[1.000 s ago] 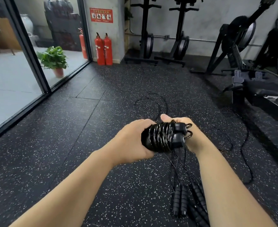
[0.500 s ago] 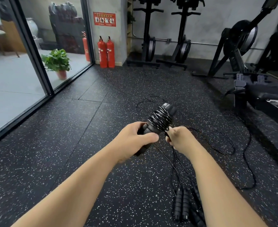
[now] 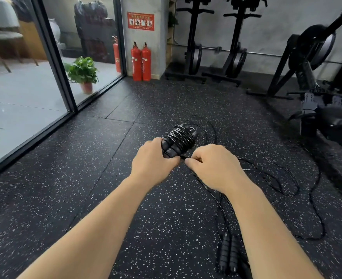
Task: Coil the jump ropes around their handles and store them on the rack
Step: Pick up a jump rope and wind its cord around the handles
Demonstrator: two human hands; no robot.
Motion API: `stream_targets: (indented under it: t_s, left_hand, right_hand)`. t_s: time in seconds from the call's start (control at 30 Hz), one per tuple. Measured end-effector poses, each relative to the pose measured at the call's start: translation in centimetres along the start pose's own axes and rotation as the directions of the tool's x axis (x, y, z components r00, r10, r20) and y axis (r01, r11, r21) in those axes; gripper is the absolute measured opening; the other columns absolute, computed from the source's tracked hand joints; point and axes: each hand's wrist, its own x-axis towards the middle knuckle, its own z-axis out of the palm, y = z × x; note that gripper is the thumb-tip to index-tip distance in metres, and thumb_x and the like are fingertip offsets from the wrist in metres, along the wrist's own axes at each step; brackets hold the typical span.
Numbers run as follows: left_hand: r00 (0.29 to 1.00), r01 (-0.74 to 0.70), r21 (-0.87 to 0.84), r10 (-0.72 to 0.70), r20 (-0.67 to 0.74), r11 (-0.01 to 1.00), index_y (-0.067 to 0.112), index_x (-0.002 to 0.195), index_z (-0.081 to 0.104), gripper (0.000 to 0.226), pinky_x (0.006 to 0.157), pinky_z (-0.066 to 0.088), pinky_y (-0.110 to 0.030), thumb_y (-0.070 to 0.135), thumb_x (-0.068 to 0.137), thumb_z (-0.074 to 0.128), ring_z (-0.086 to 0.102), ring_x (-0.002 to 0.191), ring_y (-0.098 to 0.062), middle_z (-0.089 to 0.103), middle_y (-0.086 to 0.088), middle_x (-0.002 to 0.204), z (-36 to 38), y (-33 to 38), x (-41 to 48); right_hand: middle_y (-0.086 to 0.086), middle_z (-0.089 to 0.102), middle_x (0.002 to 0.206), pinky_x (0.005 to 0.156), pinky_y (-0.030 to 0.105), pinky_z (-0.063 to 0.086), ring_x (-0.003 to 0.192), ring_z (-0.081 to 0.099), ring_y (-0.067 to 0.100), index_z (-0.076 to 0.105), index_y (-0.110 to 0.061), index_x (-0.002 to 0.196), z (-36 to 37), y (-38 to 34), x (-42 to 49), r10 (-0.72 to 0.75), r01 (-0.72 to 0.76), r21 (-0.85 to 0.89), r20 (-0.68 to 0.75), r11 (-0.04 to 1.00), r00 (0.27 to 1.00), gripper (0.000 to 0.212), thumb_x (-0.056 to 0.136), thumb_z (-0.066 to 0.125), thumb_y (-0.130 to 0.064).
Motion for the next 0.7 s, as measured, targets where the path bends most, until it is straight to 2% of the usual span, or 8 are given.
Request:
stream_targets:
  t_s: [0.07,0.17,0.3,0.4,0.47,0.57,0.63,0.7]
  left_hand:
    - [0.998,-0.043,0.170,0.049,-0.029,0.985,0.023,0.102,0.055,0.035,0.070,0.042,-0.034,0.043,0.078,0.071,0.054,0.098,-0.023,0.059,0.002,0.102,-0.3,0.1,-0.2]
    - [0.988,-0.144,0.367,0.157,-0.007,0.919,0.027,0.126,0.050,0.052,0.079,0.040,-0.035,0.041,0.081,0.071,0.046,0.116,-0.021,0.054,0.005,0.119,-0.7,0.3,-0.4]
    - [0.937,-0.337,0.495,0.334,0.098,0.801,0.037,0.131,0.045,0.057,0.099,0.029,-0.039,0.033,0.080,0.070,0.039,0.124,-0.017,0.051,0.014,0.126,-0.8,0.8,-0.7]
    - [0.887,-0.461,0.454,0.407,0.218,0.762,0.040,0.126,0.048,0.053,0.112,0.012,-0.049,0.021,0.080,0.065,0.034,0.126,-0.014,0.049,0.017,0.122,-1.0,1.4,-1.1]
    - [0.855,-0.517,0.394,0.432,0.288,0.760,0.039,0.125,0.049,0.052,0.115,0.007,-0.052,0.015,0.080,0.062,0.029,0.126,-0.013,0.046,0.017,0.121,-1.1,1.5,-1.3]
    - [0.798,-0.585,0.267,0.485,0.357,0.766,0.036,0.125,0.051,0.052,0.109,0.022,-0.044,0.013,0.080,0.063,0.026,0.123,-0.011,0.041,0.018,0.121,-1.4,1.2,-1.4]
    - [0.764,-0.589,0.136,0.495,0.413,0.796,0.034,0.126,0.052,0.051,0.099,0.030,-0.036,0.013,0.082,0.065,0.026,0.120,-0.010,0.039,0.019,0.118,-1.7,1.0,-1.6]
    - [0.737,-0.545,-0.036,0.499,0.456,0.838,0.033,0.123,0.052,0.052,0.099,0.033,-0.034,0.009,0.080,0.069,0.027,0.119,-0.011,0.042,0.018,0.114,-2.0,1.0,-1.9]
  right_hand:
    - [-0.004,0.060,0.073,0.056,0.030,0.035,0.073,0.056,0.020,0.062,-0.017,0.077,-0.4,-0.5,-0.2,-0.045,0.045,-0.048,0.007,0.998,0.999,0.032,0.093,0.053,-0.043]
    - [-0.005,0.062,0.076,0.061,0.031,0.038,0.075,0.057,0.019,0.062,-0.020,0.078,-0.6,-0.9,-0.2,-0.095,0.095,-0.094,0.009,0.991,0.995,0.031,0.092,0.053,-0.047]
    - [-0.006,0.062,0.071,0.060,0.031,0.040,0.073,0.059,0.017,0.060,-0.020,0.072,-1.3,-0.6,0.0,-0.103,0.102,-0.142,-0.006,0.985,0.995,0.043,0.086,0.054,-0.060]
    - [-0.005,0.061,0.063,0.055,0.028,0.036,0.063,0.054,0.011,0.057,-0.018,0.063,-1.7,0.0,0.1,-0.099,0.096,-0.145,-0.011,0.985,0.995,0.054,0.082,0.053,-0.069]
    - [-0.004,0.059,0.061,0.054,0.029,0.035,0.060,0.053,0.011,0.054,-0.018,0.060,-1.7,0.5,0.2,-0.095,0.091,-0.154,-0.021,0.984,0.995,0.061,0.079,0.049,-0.075]
    - [-0.003,0.053,0.053,0.053,0.030,0.035,0.057,0.052,0.016,0.044,-0.016,0.052,-1.7,1.3,0.2,-0.114,0.107,-0.092,-0.078,0.990,0.990,0.070,0.071,0.039,-0.083]
    - [-0.003,0.039,0.046,0.050,0.028,0.026,0.049,0.042,0.019,0.034,-0.016,0.048,-1.5,1.9,0.2,-0.158,0.154,-0.035,-0.151,0.987,0.976,0.069,0.074,0.034,-0.079]
    - [-0.004,0.030,0.044,0.050,0.028,0.023,0.046,0.033,0.018,0.030,-0.015,0.047,-1.3,2.9,0.5,-0.144,0.153,0.035,-0.177,0.988,0.974,0.067,0.078,0.034,-0.075]
